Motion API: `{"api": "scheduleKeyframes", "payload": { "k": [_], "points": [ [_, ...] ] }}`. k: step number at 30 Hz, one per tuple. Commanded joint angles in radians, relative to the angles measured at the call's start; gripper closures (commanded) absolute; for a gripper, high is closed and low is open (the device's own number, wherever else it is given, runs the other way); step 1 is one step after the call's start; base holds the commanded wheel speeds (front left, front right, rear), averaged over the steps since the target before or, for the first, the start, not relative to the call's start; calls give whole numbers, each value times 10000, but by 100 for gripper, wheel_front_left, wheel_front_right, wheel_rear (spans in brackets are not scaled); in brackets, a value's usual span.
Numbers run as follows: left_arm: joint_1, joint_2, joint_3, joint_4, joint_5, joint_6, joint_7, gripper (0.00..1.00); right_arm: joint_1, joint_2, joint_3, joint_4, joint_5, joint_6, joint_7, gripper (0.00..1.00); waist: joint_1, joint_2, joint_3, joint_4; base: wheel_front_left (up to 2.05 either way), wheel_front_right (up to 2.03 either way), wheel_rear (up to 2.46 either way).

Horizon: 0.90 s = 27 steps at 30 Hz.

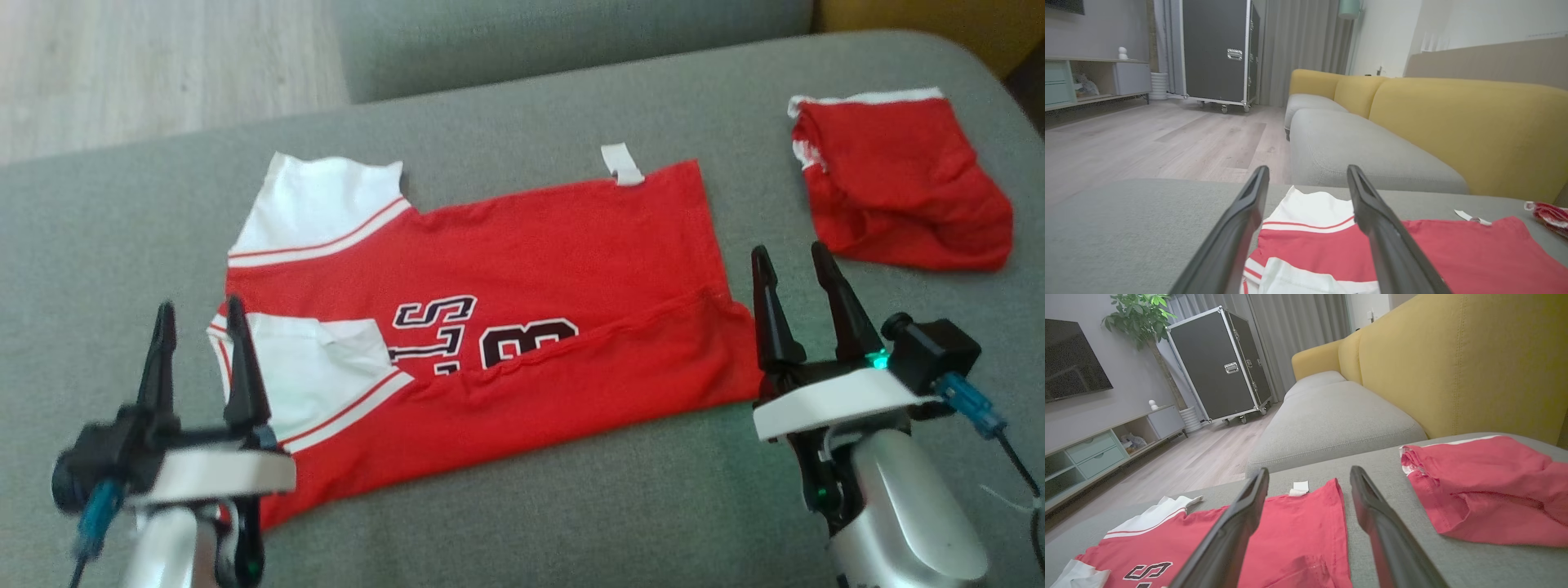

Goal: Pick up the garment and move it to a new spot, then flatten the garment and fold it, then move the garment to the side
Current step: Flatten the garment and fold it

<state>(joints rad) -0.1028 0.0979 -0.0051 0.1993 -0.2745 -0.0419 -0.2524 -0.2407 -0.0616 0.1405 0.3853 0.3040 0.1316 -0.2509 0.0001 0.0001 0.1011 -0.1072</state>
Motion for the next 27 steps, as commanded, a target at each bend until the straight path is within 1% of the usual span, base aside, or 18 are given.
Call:
{"api": "scheduleKeyframes", "payload": {
  "k": [1, 3, 5, 8, 11, 14, 15, 19, 23, 27],
  "points": [
    [-767, 264, 263, -127, 183, -81, -90, 0, -288, 108, 253, -488, 82, -9, -106, 0, -1, -1, 303, -73, 0, 0, 0],
    [-1326, 588, 135, 349, 385, -209, -16, 0, -400, 110, 307, -677, 158, -9, -107, 0, -1, -1, 580, -145, 0, 0, 0],
    [-2111, 970, -35, 819, 539, -357, 389, 0, -551, 111, 280, -826, 265, -9, -107, 0, -1, -1, 893, -226, 0, 0, 0],
    [-3537, 1594, -388, 1508, 699, -590, 1464, 0, -824, 112, 237, -1010, 377, -9, -107, 0, -1, -1, 1395, -374, 0, 0, 0],
    [-5036, 2299, -881, 2420, 666, -795, 2902, 0, -1145, 112, 295, -1179, 474, -9, -107, 0, -1, -1, 1956, -601, 0, 0, 0],
    [-6350, 2947, -1405, 3346, 257, -872, 4325, 0, -1432, 113, 401, -1349, 601, -9, -108, 0, -1, -1, 2425, -900, 0, 0, 0],
    [-6709, 3177, -1742, 3581, 30, -878, 4792, 0, -1516, 113, 435, -1414, 658, -9, -108, 0, -1, -1, 2579, -1009, 0, 0, 0],
    [-7850, 4142, -2985, 4194, -835, -884, 6036, 0, -1752, 113, 520, -1664, 858, -9, -108, 0, -1, -1, 3108, -1335, 0, 0, 0],
    [-8589, 4845, -3724, 4710, -1455, -885, 6628, 0, -1852, 113, 647, -1880, 987, -9, -108, 0, -1, -1, 3501, -1590, 0, 0, 0],
    [-9078, 5244, -4214, 5228, -1816, -886, 6831, 0, -1904, 113, 721, -2022, 1055, -9, -108, 0, -1, -1, 3725, -1756, 0, 0, 0]
  ]
}}
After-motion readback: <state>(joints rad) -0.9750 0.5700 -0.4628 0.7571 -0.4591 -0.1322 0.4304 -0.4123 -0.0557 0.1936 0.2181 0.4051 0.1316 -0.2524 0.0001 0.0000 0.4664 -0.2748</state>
